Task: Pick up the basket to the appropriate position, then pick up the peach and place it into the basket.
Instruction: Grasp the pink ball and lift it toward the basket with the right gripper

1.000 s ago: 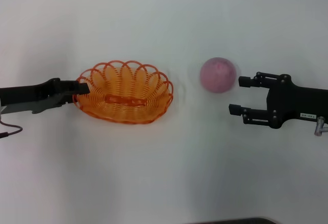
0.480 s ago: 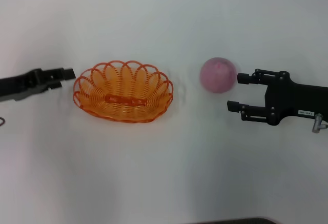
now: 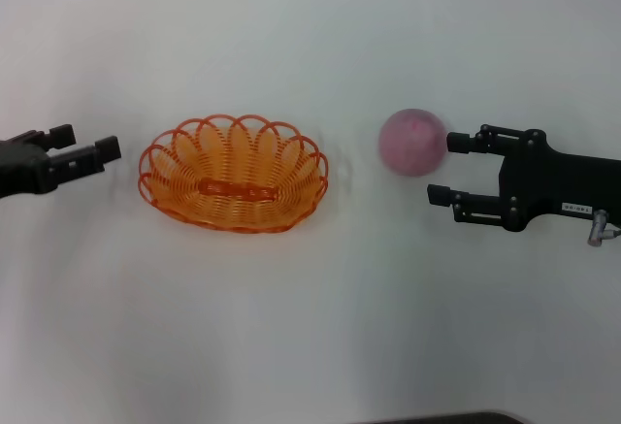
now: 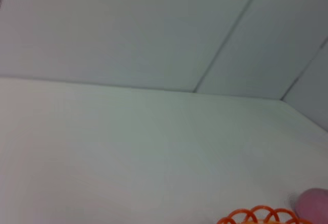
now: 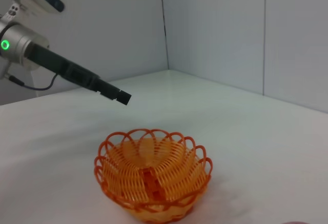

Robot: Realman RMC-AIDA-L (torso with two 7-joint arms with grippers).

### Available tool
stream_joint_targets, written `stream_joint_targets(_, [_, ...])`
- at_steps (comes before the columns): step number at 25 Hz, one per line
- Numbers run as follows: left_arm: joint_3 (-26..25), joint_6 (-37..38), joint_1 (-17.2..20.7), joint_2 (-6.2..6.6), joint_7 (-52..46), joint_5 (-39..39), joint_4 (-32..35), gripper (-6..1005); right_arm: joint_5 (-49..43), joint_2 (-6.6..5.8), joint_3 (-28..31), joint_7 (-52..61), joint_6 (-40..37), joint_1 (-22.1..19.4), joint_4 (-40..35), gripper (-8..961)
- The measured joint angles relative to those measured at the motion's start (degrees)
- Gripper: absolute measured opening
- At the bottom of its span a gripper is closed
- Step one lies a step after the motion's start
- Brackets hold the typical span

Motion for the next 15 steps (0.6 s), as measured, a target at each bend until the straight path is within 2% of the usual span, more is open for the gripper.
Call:
stream_joint_targets(5, [-0.8, 3.05, 2.12, -0.22, 14.56, -3.92, -1.48, 882, 0.0, 0.12, 0.48, 0.0, 0.04, 0.24, 0.0, 774])
stream_joint_targets(11, [-4.55, 10.56, 4.86, -0.26, 37.58, -8.91, -8.71, 887, 0.0, 0.35, 0.53, -0.36, 0.06, 0.19, 0.0, 774])
stream_joint_targets(15, [-5.14, 12.05, 6.45, -0.34, 42.58, -8.09, -10.82, 886, -0.01, 0.37, 0.63, -0.23, 0.04, 0.13, 0.0, 774])
